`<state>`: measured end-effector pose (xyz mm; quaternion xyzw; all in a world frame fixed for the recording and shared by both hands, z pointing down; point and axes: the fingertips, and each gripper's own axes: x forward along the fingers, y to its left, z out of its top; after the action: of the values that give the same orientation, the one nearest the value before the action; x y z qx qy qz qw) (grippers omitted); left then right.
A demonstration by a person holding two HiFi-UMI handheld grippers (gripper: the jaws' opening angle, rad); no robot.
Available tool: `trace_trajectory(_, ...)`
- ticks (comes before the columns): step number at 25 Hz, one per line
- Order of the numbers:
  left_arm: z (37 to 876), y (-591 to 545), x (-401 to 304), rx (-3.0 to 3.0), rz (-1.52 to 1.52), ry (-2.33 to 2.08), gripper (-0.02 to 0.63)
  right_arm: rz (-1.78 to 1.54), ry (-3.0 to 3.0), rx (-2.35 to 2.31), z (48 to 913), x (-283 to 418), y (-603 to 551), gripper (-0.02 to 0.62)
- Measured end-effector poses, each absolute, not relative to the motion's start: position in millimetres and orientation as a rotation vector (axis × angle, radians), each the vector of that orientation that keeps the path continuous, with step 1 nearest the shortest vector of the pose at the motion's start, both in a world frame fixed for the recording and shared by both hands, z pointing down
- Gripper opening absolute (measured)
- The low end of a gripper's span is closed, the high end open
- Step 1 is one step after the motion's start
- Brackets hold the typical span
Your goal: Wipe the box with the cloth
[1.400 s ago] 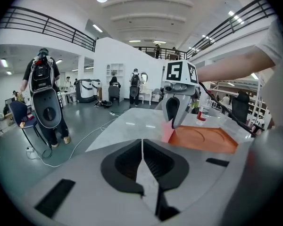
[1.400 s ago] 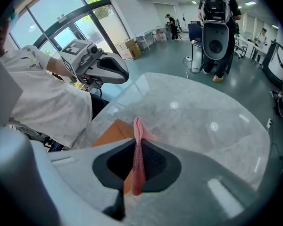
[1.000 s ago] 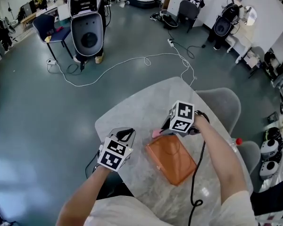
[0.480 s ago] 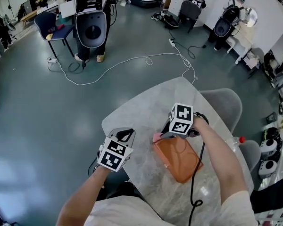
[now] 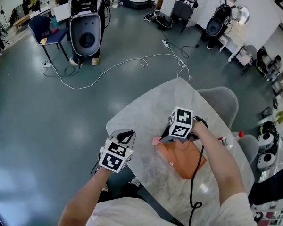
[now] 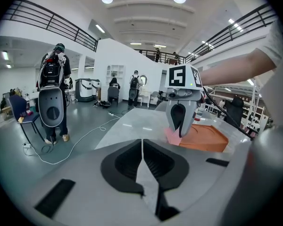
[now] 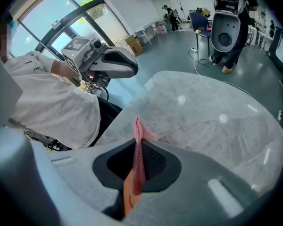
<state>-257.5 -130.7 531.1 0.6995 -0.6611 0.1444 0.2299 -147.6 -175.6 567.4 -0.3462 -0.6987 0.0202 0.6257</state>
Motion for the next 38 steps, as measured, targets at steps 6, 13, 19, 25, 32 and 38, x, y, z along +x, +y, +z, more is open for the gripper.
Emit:
trace_trajectory(6, 524.4, -121.7, -264.8, 1.965, 0.388, -1.792, 0.015, 0.079, -1.639, -0.770, 564.9, -157.1, -152.0, 0.017)
trace_trajectory(13, 514.8, -112.9, -263.2, 2.014, 0.385, -1.770, 0.015, 0.100, -1.732, -0.724, 559.8, -163.0, -125.7, 0.017)
trace_trajectory(19, 508.6, -101.5, -263.8, 2.068, 0.393, -1.741, 0.017, 0.118, -1.842, -0.647, 552.3, -172.9, -105.5, 0.017)
trace_trajectory(25, 506.1, -95.9, -261.2, 2.125, 0.401, -1.702, 0.017, 0.139, -2.031, -0.494, 539.1, -177.9, -96.1, 0.017)
trace_trajectory(32, 494.6, -92.7, -255.4, 2.159, 0.368, -1.666, 0.017, 0.133, -2.209, -0.213, 512.1, -150.1, -101.9, 0.017)
trace_trajectory(38, 488.3, -94.0, -241.8, 2.206, 0.390, -1.615, 0.017, 0.127, -2.342, 0.150, 487.4, -112.8, -113.4, 0.017)
